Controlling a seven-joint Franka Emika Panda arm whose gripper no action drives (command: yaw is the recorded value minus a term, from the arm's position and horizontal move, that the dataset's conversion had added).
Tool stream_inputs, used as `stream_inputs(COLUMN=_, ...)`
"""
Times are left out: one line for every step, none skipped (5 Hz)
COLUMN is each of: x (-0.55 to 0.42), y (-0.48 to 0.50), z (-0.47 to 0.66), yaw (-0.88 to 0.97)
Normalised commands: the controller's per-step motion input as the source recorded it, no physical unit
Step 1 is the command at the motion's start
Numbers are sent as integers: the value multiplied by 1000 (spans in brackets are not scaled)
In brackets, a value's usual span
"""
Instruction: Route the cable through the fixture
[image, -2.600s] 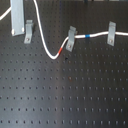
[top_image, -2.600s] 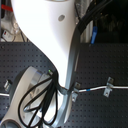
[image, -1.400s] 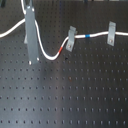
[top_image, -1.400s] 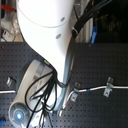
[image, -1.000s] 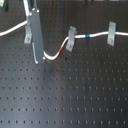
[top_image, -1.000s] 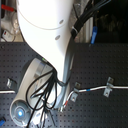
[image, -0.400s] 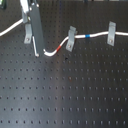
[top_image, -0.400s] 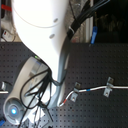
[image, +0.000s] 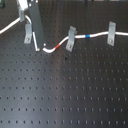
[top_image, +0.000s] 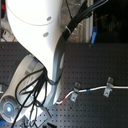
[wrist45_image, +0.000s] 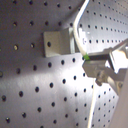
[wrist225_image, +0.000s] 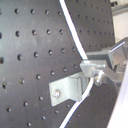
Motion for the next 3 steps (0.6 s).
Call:
stream_inputs(x=-184, y=54, z=179, yaw=-191)
stream_inputs(x=-249, y=66, z=158, yaw=-197)
stream_inputs(x=-281, y=65, z=164, yaw=-157)
